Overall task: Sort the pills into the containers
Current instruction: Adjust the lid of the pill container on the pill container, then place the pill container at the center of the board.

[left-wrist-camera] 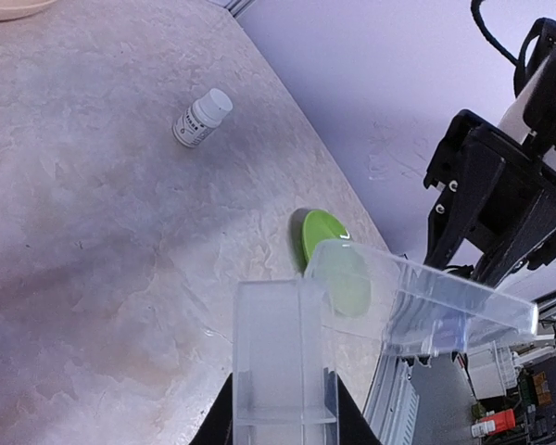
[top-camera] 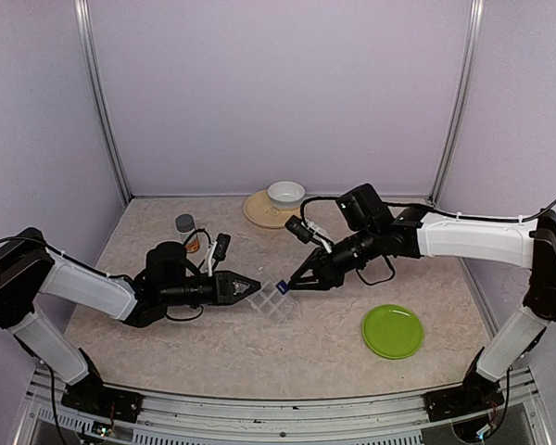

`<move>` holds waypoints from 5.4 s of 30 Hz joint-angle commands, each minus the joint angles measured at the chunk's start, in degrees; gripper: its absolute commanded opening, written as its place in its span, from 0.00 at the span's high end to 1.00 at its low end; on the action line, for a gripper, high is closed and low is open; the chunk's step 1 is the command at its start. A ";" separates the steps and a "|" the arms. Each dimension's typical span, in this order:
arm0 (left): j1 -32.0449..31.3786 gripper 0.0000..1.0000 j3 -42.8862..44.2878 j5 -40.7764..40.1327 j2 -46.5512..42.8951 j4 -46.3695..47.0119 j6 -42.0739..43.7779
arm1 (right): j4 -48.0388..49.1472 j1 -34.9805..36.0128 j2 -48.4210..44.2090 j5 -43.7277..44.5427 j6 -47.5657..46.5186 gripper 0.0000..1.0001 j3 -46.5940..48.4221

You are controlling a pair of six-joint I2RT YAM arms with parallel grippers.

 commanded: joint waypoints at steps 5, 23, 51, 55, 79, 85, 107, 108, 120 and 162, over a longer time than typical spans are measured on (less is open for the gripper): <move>0.06 0.79 0.41 -1.72 0.42 0.85 -1.64 | -3.25 -0.65 -2.32 11.04 -0.64 0.33 0.99; 0.15 0.79 1.35 -4.06 0.32 -2.66 -3.33 | -2.93 9.43 1.26 32.42 -0.97 0.00 2.67; -0.52 0.79 -0.78 1.35 -2.67 5.11 -2.44 | -0.54 4.42 3.78 50.23 4.12 0.00 2.45; -0.94 0.79 -0.73 2.05 -3.18 5.63 -1.96 | 0.29 4.43 4.91 48.87 3.91 0.00 2.40; -1.52 0.79 1.83 4.65 -1.28 6.30 -1.84 | 1.35 4.48 5.94 33.95 -1.46 0.00 2.33; -1.95 0.79 2.55 5.32 -0.32 6.02 -1.75 | 2.17 4.49 6.13 36.92 -0.93 0.00 4.37; -3.38 0.79 2.15 4.27 0.64 7.09 -1.90 | 0.85 4.79 10.88 39.52 -1.28 0.00 10.76; -3.37 0.79 2.03 3.65 0.64 7.13 -2.17 | 0.47 4.79 10.46 40.74 -1.01 0.00 11.03; -2.92 0.78 -0.91 -6.82 3.87 12.94 -9.72 | 0.91 1.85 -1.41 53.93 6.05 0.00 7.90; -7.05 0.62 6.97 -35.83 18.85 6.65 -25.40 | 3.80 0.40 -14.88 57.75 10.30 0.00 -6.71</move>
